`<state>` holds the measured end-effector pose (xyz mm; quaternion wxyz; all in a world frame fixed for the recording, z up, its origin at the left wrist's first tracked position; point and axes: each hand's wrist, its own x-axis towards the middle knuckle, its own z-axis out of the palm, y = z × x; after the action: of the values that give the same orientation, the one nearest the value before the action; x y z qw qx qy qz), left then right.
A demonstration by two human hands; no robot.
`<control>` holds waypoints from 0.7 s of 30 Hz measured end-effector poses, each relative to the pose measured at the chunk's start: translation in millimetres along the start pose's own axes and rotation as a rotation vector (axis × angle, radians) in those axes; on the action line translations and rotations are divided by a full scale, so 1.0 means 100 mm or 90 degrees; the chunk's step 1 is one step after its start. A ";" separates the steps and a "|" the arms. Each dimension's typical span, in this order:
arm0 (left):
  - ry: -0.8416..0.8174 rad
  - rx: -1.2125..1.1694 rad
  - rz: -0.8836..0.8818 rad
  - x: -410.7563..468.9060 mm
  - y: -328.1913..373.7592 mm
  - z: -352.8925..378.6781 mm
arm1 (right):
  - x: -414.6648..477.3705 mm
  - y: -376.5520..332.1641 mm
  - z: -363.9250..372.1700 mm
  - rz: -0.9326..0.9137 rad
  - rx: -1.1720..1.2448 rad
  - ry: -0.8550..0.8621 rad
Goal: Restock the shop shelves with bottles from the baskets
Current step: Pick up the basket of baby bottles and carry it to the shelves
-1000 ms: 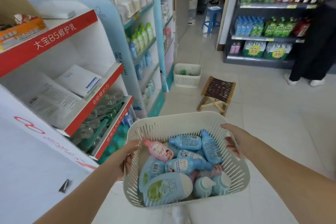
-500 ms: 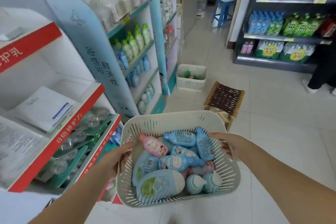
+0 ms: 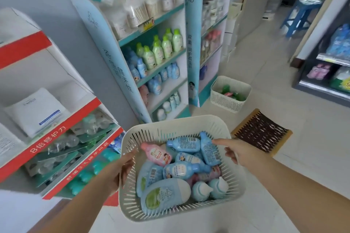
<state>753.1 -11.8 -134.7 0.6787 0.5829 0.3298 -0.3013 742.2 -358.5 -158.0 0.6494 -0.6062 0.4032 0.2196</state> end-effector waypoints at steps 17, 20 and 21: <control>0.098 -0.159 -0.025 0.75 0.29 0.75 | 1.24 -1.10 -0.21 0.040 -0.152 -0.031; 0.111 -0.168 -0.038 1.00 0.46 0.81 | 1.52 -1.35 -0.13 0.056 -0.164 -0.036; 0.120 -0.175 -0.042 1.09 0.52 0.82 | 1.60 -1.43 -0.11 0.061 -0.166 -0.038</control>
<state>867.7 -88.9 -183.0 0.7078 0.4989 0.4494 -0.2195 942.7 -425.6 -196.6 0.5654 -0.6588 0.3804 0.3188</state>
